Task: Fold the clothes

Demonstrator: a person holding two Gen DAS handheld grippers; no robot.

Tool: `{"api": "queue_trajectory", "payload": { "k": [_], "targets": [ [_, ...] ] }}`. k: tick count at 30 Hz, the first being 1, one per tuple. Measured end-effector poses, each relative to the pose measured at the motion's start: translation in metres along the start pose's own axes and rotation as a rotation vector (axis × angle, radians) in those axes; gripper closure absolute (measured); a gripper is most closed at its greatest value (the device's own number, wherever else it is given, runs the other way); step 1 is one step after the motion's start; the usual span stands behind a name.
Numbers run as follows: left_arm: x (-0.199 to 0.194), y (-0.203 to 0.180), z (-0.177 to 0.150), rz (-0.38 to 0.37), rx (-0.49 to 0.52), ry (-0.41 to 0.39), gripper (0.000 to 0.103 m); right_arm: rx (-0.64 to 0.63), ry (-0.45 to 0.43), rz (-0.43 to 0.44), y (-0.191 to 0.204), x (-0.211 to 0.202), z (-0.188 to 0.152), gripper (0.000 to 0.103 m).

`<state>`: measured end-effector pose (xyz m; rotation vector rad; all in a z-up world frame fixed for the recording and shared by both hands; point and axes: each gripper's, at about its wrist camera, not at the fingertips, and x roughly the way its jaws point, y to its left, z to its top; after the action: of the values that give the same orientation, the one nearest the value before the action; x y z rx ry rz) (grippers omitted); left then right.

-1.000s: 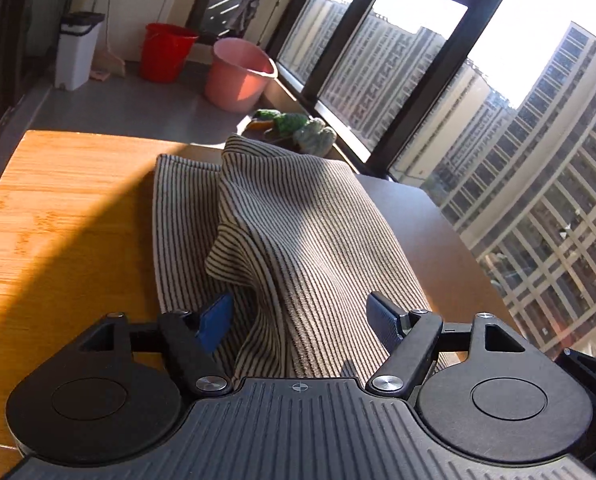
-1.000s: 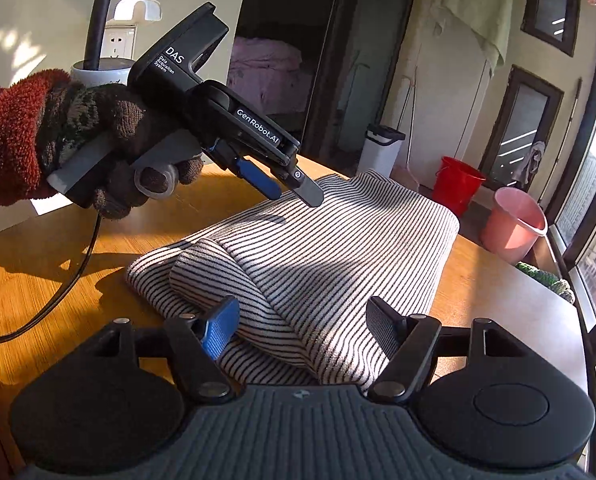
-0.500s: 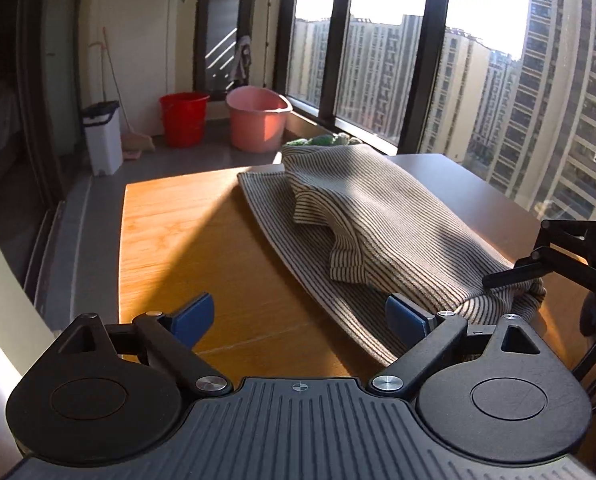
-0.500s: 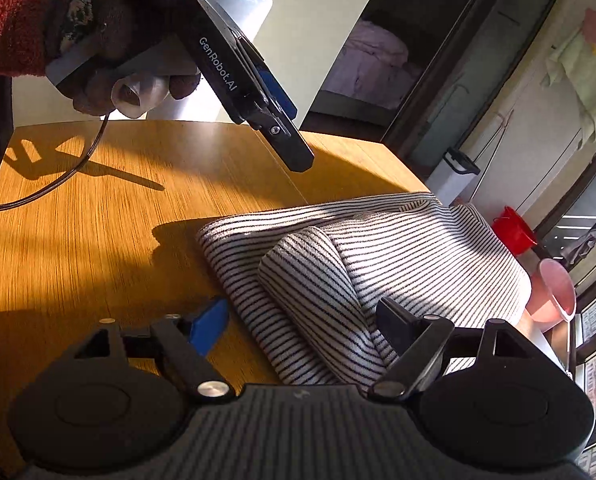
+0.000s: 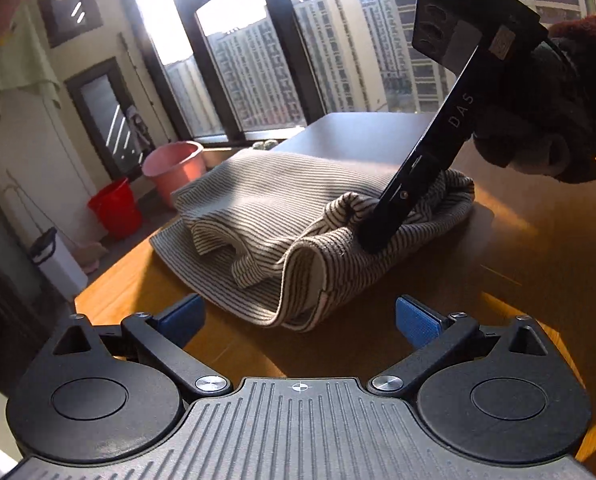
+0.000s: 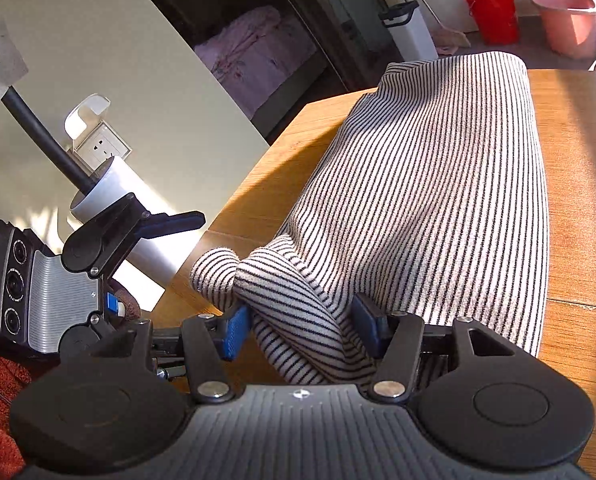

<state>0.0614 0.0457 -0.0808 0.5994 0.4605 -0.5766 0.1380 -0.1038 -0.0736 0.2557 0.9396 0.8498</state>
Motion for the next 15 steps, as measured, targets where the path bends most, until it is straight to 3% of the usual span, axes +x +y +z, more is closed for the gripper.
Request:
{"api": "queue_trajectory", "payload": {
  "k": [4,8,9,12,14,15],
  "targets": [
    [0.031,-0.020,0.010,0.042,0.154,-0.030,0.000,-0.033,0.005,-0.002,0.003,-0.002,-0.002,0.048],
    [0.053,-0.039,0.018,0.021,0.266,-0.064,0.000,-0.122,0.023,-0.041,0.012,-0.004,-0.001,0.048],
    [0.056,-0.042,0.019,0.010,0.277,-0.072,0.003,-0.152,0.025,-0.069,0.016,-0.007,-0.001,0.048],
    [0.060,-0.044,0.022,-0.073,0.254,-0.049,0.038,-0.315,-0.008,-0.182,0.033,-0.026,-0.006,0.042],
    [0.063,-0.041,0.021,-0.089,0.192,-0.040,0.040,-0.543,-0.046,-0.346,0.052,-0.038,-0.023,0.029],
    [0.066,-0.033,0.021,-0.124,0.113,-0.028,0.041,-0.637,-0.036,-0.406,0.057,-0.039,-0.033,0.028]
  ]
}}
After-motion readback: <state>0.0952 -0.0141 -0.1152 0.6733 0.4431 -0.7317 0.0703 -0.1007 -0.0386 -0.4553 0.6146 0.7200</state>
